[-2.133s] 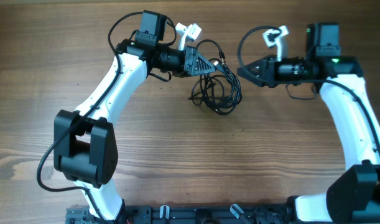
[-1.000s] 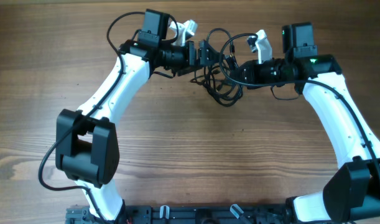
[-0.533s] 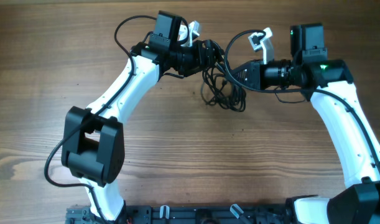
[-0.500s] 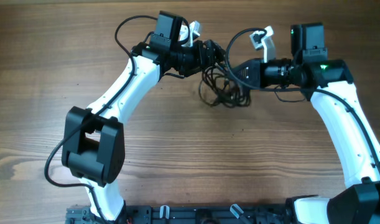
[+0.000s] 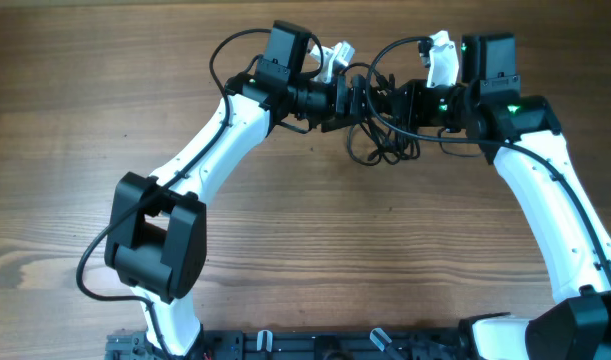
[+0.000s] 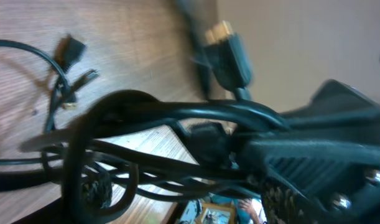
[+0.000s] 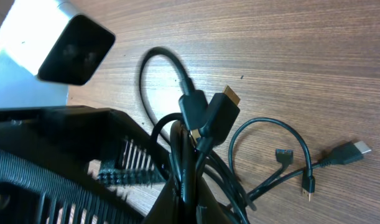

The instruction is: Untangle cables

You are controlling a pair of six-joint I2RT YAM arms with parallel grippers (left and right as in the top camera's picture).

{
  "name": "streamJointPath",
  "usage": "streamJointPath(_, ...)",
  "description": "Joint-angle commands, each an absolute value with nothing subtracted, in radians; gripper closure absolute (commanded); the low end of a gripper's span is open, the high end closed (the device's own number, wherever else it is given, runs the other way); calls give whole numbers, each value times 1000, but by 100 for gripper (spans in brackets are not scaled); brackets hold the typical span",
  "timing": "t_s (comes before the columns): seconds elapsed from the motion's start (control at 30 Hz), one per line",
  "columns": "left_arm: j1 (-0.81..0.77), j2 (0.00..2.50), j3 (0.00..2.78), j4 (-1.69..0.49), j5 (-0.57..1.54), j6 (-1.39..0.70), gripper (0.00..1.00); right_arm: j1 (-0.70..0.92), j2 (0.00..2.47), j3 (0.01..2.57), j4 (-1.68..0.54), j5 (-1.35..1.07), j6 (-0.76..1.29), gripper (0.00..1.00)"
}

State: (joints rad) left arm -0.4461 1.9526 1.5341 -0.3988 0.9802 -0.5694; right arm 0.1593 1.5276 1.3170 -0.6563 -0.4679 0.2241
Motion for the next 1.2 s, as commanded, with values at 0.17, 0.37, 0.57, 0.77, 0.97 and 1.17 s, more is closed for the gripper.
streamJointPath(0.17,-443,1962,1537,-465,1015,-451,50,162,1511,1328,-634,-658,239,96)
streamJointPath(0.37,-439,1962,1537,-459,836,-511,47,163,1511,1328,-692,-786,227,96)
streamJointPath(0.57,-439,1962,1537,-305,820,-590,46,221,1511,1328,-753,-838,200,96)
streamJointPath(0.77,-439,1962,1537,-269,832,-637,51,327,1511,1328,-719,-643,295,53)
streamJointPath(0.97,-439,1962,1537,-274,953,-633,56,208,1486,1329,-645,-643,370,14)
streamJointPath(1.17,-355,1962,1537,-532,573,-521,60,107,1486,1328,-767,-495,369,12)
